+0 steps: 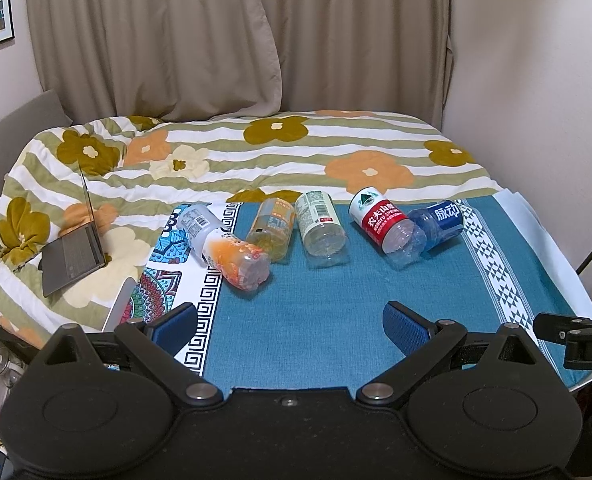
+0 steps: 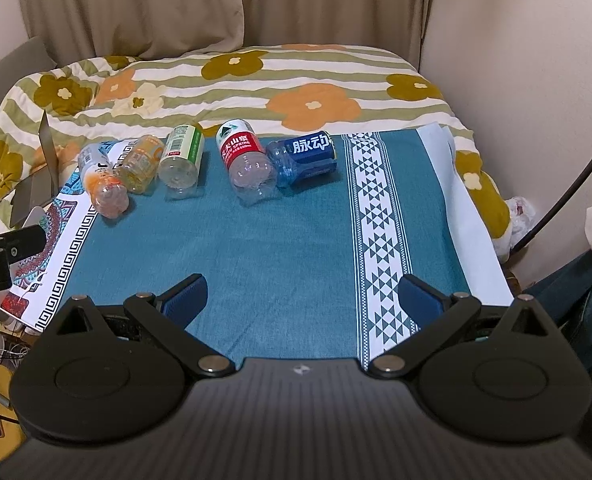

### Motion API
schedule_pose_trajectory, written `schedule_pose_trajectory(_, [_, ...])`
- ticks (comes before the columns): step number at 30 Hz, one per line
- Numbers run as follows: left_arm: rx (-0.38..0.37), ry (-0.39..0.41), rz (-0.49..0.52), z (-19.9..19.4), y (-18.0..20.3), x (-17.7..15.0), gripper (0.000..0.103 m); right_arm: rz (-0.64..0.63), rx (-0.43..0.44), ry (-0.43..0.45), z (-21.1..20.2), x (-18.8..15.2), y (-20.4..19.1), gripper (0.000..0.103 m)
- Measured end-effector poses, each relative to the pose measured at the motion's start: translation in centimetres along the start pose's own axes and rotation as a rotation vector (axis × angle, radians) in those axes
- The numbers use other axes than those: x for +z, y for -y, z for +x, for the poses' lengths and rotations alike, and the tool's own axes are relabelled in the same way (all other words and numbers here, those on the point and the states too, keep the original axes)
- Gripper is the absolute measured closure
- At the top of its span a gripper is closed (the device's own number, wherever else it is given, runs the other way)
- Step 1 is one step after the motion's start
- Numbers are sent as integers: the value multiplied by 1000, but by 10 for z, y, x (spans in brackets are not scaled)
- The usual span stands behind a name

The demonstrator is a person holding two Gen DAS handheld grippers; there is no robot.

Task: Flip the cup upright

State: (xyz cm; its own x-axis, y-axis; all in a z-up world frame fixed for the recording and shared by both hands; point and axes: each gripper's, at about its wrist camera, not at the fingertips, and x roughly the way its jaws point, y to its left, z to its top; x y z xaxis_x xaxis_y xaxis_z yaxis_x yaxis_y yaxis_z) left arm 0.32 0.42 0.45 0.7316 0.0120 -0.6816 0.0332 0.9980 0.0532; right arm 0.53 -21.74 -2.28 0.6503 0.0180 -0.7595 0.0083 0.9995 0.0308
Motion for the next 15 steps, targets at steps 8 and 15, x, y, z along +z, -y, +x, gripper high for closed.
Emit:
schedule_pose_trajectory(8, [3,0,-2,0,-1,0,2,2,1,8,-3,1,2,0])
schedule_pose_trajectory(15, [16,-5,-17,-4,1,7,2,4,17,1,-5,2,6,0])
